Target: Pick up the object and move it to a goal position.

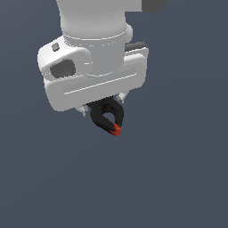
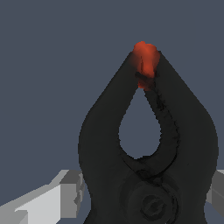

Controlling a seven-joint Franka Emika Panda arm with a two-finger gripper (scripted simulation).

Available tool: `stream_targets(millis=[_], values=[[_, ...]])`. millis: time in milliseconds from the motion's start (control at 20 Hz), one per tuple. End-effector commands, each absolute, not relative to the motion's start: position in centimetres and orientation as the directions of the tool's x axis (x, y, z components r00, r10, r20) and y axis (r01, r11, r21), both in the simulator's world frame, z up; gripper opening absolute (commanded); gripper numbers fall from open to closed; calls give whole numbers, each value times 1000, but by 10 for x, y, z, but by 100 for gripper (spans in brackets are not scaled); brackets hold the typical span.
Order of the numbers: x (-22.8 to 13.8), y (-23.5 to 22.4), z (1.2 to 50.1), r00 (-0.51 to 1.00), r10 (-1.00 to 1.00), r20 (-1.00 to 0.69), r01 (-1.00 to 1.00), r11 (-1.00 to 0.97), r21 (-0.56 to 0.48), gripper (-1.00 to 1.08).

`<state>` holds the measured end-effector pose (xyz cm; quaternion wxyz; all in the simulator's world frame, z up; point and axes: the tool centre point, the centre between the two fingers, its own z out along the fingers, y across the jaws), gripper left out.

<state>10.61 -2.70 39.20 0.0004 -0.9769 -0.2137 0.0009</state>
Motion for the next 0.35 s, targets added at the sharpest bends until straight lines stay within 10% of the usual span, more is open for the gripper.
stream_targets(millis=[0,300], values=[[107,-26,397,909,417,0,417,-909,0,-100],[108,-26,400,909,417,0,417,-909,0,-100]])
